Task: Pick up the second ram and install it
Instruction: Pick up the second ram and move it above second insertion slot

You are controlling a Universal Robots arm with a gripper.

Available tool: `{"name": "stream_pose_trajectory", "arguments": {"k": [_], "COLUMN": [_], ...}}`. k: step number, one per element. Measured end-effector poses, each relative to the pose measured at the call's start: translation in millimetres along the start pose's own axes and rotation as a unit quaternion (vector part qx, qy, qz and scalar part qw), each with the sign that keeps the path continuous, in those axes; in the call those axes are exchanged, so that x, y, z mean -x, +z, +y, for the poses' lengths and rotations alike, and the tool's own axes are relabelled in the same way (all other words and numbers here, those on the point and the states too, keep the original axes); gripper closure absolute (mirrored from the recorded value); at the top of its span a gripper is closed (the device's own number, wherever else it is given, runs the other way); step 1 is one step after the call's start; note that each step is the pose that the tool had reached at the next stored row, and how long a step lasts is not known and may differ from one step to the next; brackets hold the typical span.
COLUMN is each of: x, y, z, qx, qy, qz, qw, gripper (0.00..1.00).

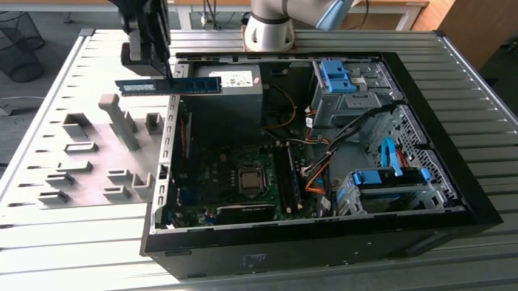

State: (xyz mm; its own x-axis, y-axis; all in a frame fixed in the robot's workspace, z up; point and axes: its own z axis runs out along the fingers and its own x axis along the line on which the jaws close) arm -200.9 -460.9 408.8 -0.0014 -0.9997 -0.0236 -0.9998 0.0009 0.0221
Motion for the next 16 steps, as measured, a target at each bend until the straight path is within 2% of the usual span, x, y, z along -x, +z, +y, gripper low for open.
{"name": "stream_pose_trajectory", "arguments": {"k": [16], "x": [0.0], "y": [-0.6], "z": [-25.7], "qx": [0.0], "qy": [0.0], "qz": [0.0], "qw": [1.0], "gripper": [0.86]}}
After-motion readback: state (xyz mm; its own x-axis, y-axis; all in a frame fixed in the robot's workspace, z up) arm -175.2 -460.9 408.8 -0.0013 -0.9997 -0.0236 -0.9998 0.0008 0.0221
